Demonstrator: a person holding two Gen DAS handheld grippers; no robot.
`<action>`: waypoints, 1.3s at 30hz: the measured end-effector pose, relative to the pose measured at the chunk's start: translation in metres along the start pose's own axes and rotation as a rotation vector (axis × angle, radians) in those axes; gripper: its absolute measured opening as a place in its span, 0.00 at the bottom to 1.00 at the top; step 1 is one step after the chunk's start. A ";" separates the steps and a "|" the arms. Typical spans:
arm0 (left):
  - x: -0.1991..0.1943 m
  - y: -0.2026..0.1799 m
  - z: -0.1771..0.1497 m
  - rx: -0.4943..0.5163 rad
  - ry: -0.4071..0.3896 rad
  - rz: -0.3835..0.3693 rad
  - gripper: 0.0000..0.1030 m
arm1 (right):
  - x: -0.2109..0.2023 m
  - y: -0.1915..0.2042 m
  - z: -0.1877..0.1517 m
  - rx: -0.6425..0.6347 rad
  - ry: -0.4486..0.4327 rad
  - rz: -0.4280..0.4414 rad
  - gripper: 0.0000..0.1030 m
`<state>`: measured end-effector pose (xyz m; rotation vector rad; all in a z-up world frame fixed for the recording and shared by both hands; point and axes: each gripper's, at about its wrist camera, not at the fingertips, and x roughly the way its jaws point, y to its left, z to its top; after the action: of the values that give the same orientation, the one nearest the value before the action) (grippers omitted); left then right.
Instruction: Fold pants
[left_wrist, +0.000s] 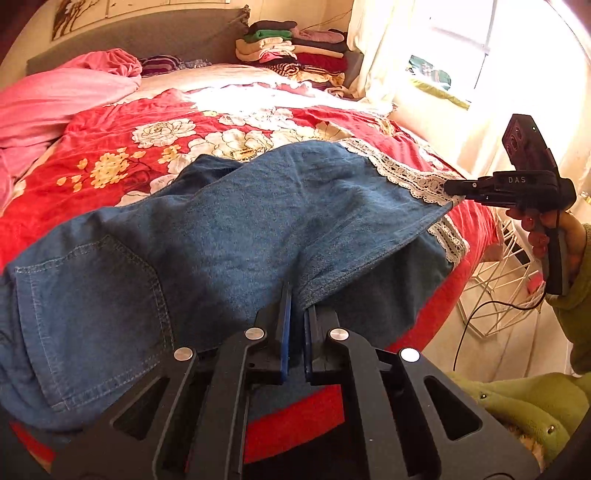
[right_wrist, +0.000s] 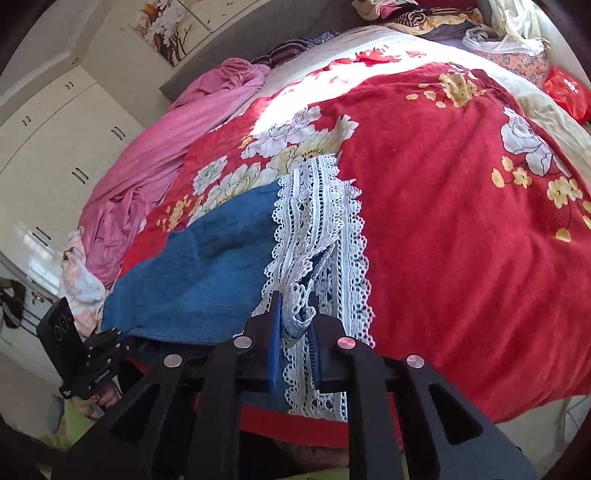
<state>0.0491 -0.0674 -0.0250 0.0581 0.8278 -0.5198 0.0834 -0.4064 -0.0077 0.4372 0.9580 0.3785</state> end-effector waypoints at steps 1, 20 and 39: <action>0.000 -0.001 -0.004 0.004 0.003 0.009 0.01 | 0.000 0.001 -0.004 -0.010 0.013 -0.001 0.12; 0.020 -0.015 -0.025 0.053 0.106 0.025 0.03 | 0.010 -0.023 -0.047 0.008 0.160 -0.119 0.18; 0.009 -0.015 -0.035 0.026 0.108 0.000 0.23 | 0.060 0.040 -0.023 -0.285 0.140 -0.231 0.50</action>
<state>0.0233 -0.0762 -0.0533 0.1104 0.9262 -0.5311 0.0909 -0.3387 -0.0401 0.0398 1.0600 0.3319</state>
